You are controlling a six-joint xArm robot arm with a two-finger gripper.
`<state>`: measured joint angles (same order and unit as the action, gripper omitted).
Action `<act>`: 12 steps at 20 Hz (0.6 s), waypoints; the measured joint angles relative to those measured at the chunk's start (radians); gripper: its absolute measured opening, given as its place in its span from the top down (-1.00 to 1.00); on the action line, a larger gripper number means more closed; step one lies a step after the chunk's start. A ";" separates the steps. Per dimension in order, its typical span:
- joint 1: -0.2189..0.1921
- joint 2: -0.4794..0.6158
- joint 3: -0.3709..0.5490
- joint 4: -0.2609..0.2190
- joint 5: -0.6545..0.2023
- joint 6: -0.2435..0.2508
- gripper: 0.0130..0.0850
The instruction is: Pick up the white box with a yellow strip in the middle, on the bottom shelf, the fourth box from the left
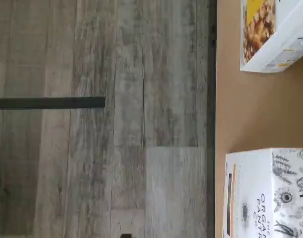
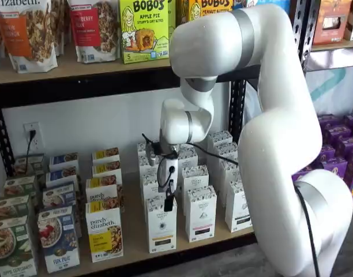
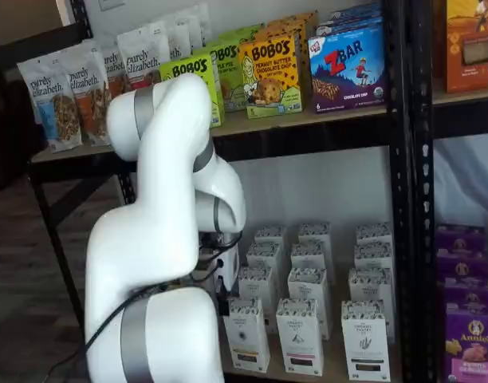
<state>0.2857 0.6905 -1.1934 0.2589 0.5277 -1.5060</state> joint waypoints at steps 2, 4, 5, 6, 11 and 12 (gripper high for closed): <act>-0.003 0.000 0.001 0.036 -0.006 -0.036 -1.00; -0.014 0.000 -0.003 0.057 -0.005 -0.063 -1.00; -0.018 0.001 -0.006 0.059 -0.004 -0.070 -1.00; -0.022 0.001 -0.008 0.061 -0.003 -0.074 -1.00; -0.030 0.009 -0.010 0.082 -0.037 -0.102 -1.00; -0.030 0.012 -0.011 0.088 -0.047 -0.107 -1.00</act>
<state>0.2561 0.7024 -1.2041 0.3466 0.4803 -1.6135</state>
